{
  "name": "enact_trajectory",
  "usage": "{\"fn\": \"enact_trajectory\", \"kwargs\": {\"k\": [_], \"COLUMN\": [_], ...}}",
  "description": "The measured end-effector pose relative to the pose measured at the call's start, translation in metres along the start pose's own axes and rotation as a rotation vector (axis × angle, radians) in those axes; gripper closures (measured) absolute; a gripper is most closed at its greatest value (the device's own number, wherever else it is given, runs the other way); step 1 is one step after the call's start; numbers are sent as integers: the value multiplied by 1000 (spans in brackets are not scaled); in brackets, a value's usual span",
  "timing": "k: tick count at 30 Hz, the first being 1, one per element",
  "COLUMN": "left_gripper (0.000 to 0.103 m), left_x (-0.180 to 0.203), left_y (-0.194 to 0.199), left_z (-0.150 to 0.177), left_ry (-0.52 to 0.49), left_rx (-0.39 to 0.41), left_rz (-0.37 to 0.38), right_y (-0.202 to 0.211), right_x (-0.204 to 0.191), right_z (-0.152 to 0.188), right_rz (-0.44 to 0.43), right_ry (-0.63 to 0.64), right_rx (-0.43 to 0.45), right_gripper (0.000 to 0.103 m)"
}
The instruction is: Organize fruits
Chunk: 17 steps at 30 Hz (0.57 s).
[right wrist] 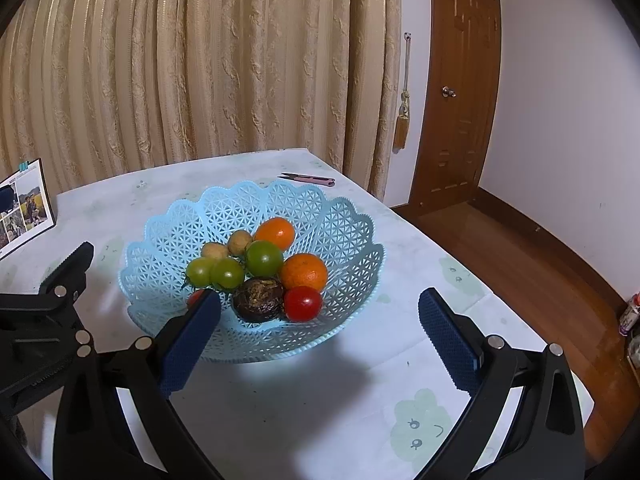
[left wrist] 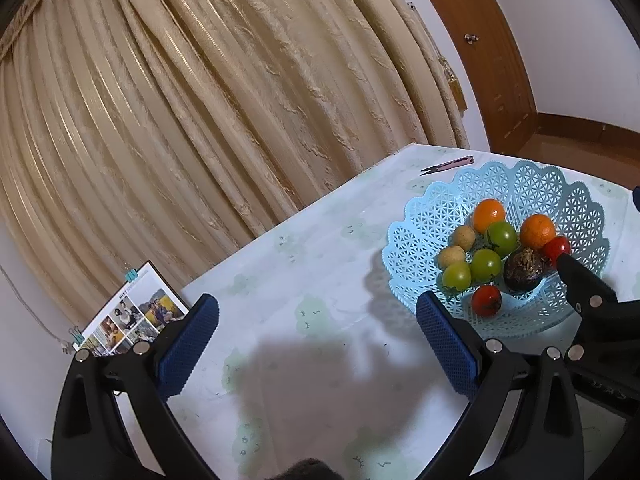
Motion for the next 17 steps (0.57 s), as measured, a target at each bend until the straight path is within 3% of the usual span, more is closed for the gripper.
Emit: {"fn": "enact_trajectory", "kwargs": {"k": [7, 12, 17], "left_gripper": [5, 5, 5], "left_x": [-6, -28, -66], "left_y": [2, 2, 6], "left_z": [2, 16, 58], "left_ry": [5, 83, 184], "left_rx": [-2, -72, -188], "left_rz": [-2, 22, 26], "right_y": [3, 14, 29], "right_x": [-4, -26, -74], "right_z": [1, 0, 11], "right_rz": [-11, -73, -259], "right_ry": [1, 8, 2], "right_rx": [-8, -10, -78], "right_gripper": [2, 2, 2]}}
Point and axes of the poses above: each gripper's, at about its wrist camera, not at the fingertips, and y roughly against the way its jaws point, x to its right, z to its underside, the point moved 7 cm from there along -y, roughly the way its jaws point, and after that the axes turned 11 degrees about x, right-handed, at the moved point
